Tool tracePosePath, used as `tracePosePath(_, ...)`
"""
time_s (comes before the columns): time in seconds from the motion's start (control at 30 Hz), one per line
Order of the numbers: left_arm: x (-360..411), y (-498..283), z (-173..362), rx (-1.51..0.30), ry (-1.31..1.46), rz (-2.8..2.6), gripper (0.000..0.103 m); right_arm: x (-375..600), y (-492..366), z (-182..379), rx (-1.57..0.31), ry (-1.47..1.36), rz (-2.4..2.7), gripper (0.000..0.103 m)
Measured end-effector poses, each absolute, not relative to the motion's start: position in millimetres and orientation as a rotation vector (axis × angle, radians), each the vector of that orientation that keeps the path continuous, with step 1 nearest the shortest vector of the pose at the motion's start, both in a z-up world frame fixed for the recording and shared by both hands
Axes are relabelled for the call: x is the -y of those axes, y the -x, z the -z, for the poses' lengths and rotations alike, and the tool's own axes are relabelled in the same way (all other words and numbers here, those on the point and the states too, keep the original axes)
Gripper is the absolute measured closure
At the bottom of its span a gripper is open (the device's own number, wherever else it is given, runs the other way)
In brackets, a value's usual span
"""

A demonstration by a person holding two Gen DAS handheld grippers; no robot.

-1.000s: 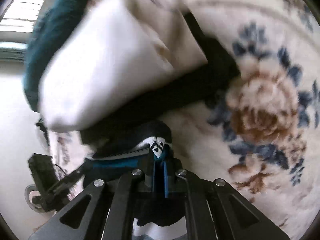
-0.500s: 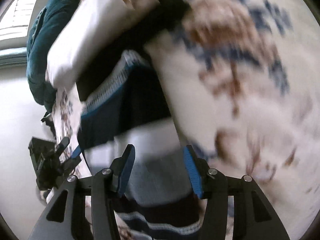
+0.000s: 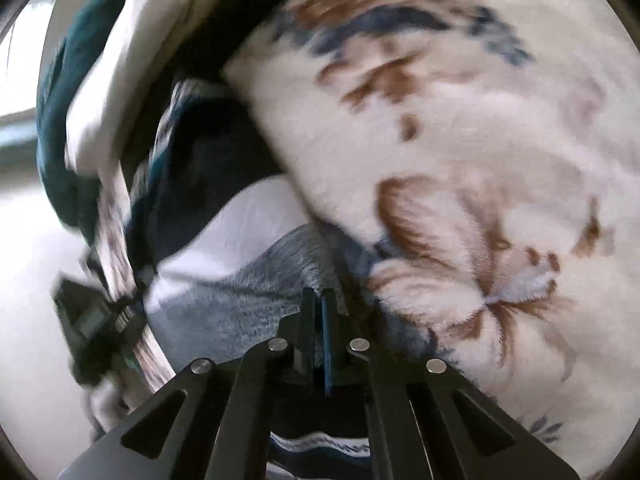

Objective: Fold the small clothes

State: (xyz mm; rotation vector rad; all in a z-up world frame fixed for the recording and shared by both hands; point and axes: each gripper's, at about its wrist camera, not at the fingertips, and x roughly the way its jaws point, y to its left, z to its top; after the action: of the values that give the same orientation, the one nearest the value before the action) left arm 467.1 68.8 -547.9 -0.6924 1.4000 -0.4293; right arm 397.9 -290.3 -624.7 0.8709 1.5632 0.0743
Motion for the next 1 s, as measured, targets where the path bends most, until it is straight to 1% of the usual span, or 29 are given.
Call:
tracePosePath(0.03,-72,-471,540,-1.386,0.691,0.432,0.078,288,-404,618,-1.576,-0.851,-0.088,0.098)
tracePosePath(0.07,-71,-473,537,-1.371,0.696,0.433,0.064,288,-411,609,-1.574,-0.837,-0.095,0.095)
tracePosePath(0.1,-72,-479,532,-1.345,0.707,0.441,0.057,291,-418,601,-1.547,-0.85,-0.105,0.078)
tracePosePath(0.13,-70,-485,533,-1.329,0.708,0.447,0.052,296,-422,596,-1.517,-0.866,-0.112,0.066)
tracePosePath(0.17,-68,-493,535,-1.328,0.7,0.443,0.052,303,-431,590,-1.474,-0.883,-0.11,0.052)
tracePosePath(0.23,-61,-510,545,-1.35,0.689,0.444,0.052,314,-448,591,-1.431,-0.903,-0.093,0.052)
tracePosePath(0.3,-56,-525,556,-1.369,0.668,0.439,0.054,323,-471,600,-1.41,-0.941,-0.077,0.052)
tracePosePath(0.33,-54,-532,559,-1.367,0.648,0.436,0.058,326,-482,606,-1.403,-0.967,-0.075,0.052)
tracePosePath(0.37,-53,-537,560,-1.362,0.63,0.43,0.079,327,-494,612,-1.402,-0.995,-0.072,0.052)
tracePosePath(0.4,-52,-540,560,-1.363,0.598,0.422,0.093,327,-505,617,-1.398,-1.021,-0.075,0.052)
tracePosePath(0.43,-51,-544,560,-1.364,0.567,0.414,0.096,325,-520,619,-1.39,-1.046,-0.087,0.052)
tracePosePath(0.47,-52,-545,560,-1.362,0.563,0.421,0.096,320,-525,620,-1.39,-1.048,-0.099,0.054)
tracePosePath(0.53,-57,-543,560,-1.36,0.542,0.425,0.097,313,-537,620,-1.37,-1.031,-0.114,0.064)
tracePosePath(0.57,-60,-542,560,-1.358,0.544,0.425,0.097,311,-541,622,-1.379,-1.01,-0.113,0.092)
tracePosePath(0.6,-64,-542,561,-1.359,0.552,0.422,0.097,302,-551,624,-1.391,-0.999,-0.1,0.097)
tracePosePath(0.73,-79,-544,570,-1.366,0.619,0.399,0.097,288,-568,632,-1.382,-0.92,-0.041,0.097)
tracePosePath(0.87,-82,-546,572,-1.375,0.604,0.403,0.097,280,-592,635,-1.397,-0.848,-0.018,0.096)
tracePosePath(0.93,-83,-545,568,-1.371,0.592,0.406,0.097,274,-597,634,-1.429,-0.864,-0.071,0.089)
tracePosePath(1.0,-78,-546,569,-1.37,0.6,0.405,0.097,288,-584,625,-1.415,-0.898,-0.072,0.071)
